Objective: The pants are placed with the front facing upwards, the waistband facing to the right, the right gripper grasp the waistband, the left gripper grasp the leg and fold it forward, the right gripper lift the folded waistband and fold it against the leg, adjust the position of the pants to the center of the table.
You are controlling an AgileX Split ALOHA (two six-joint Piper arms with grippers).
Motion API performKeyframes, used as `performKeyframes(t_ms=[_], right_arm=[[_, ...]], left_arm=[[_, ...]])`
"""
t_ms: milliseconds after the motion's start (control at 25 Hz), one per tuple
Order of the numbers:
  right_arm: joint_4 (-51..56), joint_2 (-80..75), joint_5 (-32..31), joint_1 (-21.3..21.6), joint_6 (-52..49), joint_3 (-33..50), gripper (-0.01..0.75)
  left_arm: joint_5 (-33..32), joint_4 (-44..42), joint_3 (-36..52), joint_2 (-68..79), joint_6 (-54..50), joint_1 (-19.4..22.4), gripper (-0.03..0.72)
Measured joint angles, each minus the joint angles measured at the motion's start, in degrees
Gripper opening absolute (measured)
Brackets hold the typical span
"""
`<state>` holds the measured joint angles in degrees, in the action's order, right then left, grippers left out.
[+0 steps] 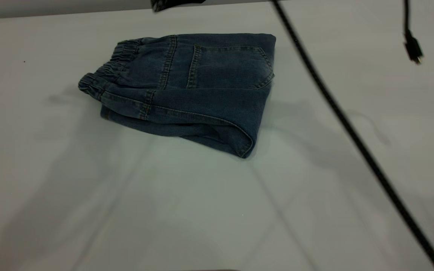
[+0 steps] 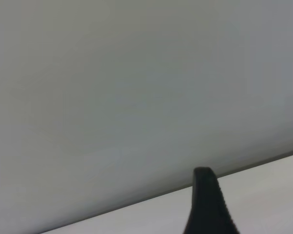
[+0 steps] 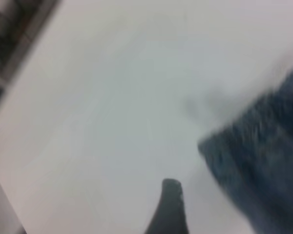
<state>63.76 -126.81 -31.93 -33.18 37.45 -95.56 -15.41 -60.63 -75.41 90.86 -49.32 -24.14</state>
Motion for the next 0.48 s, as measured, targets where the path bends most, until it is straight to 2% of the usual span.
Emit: performKeyframes(t_ms=[160,280,360,480], right_arm=[[-27.3,-1.7,-5.7,-3.6,-34.6,-6.6,0.517],[-40.5,-5.2,-10.4,-4.9,-56.9,-12.3,0.495],[-43.6,-7.7,-11.6,-5.0,-66.5,-15.3,0.475],[-42.8,-11.6,-10.7,-5.0,-74.9,-19.2,0.451]], left_arm=[[0.0,0.0,0.0,-0.1,0.0,0.0,0.421],[0.0,0.0,0.0,-0.1,0.0,0.0,0.421],[0.0,0.0,0.0,-0.2,0.0,0.0,0.421],[0.0,0.0,0.0,-0.2,0.0,0.0,0.421]])
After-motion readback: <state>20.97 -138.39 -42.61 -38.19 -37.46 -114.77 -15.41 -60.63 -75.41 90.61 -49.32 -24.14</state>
